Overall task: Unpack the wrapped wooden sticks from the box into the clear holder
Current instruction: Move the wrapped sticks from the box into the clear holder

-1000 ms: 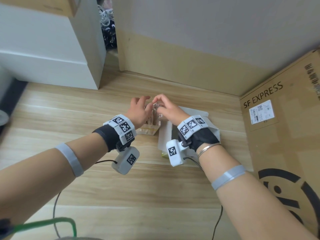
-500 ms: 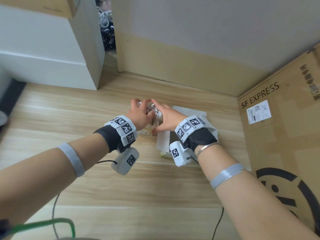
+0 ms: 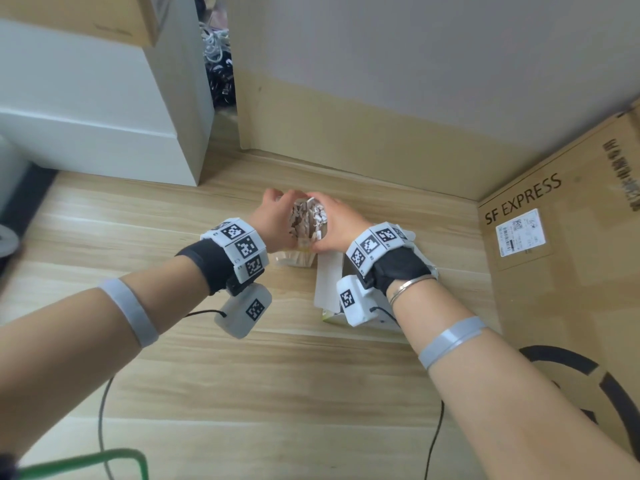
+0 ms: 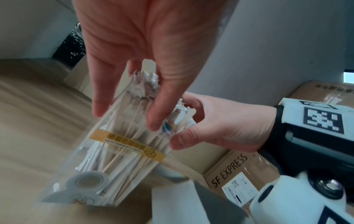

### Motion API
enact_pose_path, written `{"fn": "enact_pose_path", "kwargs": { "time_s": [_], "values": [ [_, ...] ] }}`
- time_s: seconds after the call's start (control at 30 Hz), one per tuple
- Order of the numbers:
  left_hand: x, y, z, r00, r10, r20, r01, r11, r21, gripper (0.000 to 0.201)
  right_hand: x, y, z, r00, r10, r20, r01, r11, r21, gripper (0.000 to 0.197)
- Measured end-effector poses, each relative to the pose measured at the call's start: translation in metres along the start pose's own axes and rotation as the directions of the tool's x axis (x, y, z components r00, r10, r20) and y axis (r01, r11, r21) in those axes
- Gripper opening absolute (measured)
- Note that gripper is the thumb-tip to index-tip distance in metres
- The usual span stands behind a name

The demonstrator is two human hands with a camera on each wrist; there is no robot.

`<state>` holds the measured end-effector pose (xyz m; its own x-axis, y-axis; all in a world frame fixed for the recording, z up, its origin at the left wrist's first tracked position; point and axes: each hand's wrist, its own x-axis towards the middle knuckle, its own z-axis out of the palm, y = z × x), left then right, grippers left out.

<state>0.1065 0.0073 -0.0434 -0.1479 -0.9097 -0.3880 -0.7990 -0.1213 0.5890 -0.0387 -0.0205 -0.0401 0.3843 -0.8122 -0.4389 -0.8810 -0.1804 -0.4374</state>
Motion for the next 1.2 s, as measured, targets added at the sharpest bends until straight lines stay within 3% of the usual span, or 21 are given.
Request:
{"fn": "enact_pose_path", "kwargs": {
  "time_s": [0.4,0.63,1.03,1.2],
  "values": [
    [0.068,0.0,-0.059,0.988,0.052,-0.147,-0.045,0.998,0.049,0.091,0.064,-0.012,-0.048,0.988,0.039,-0.148,-0.03,0.997,0.066,0.096],
    [0.1,-0.011,-0.062,0.978,0.058,-0.202,-0.063,0.998,-0.018,0.093,0.104,-0.005,-0.05,0.986,0.092,-0.14,-0.071,0.987,0.148,0.1],
    [0.12,-0.025,-0.051,0.984,0.022,-0.175,-0.031,0.998,-0.053,0.084,0.124,0.007,-0.038,0.988,0.103,-0.112,-0.084,0.983,0.162,0.1],
    [0.114,-0.019,-0.049,0.988,-0.022,-0.155,0.009,0.996,-0.084,0.09,0.117,0.002,-0.041,0.99,0.118,-0.071,-0.108,0.985,0.138,0.114]
  ]
}}
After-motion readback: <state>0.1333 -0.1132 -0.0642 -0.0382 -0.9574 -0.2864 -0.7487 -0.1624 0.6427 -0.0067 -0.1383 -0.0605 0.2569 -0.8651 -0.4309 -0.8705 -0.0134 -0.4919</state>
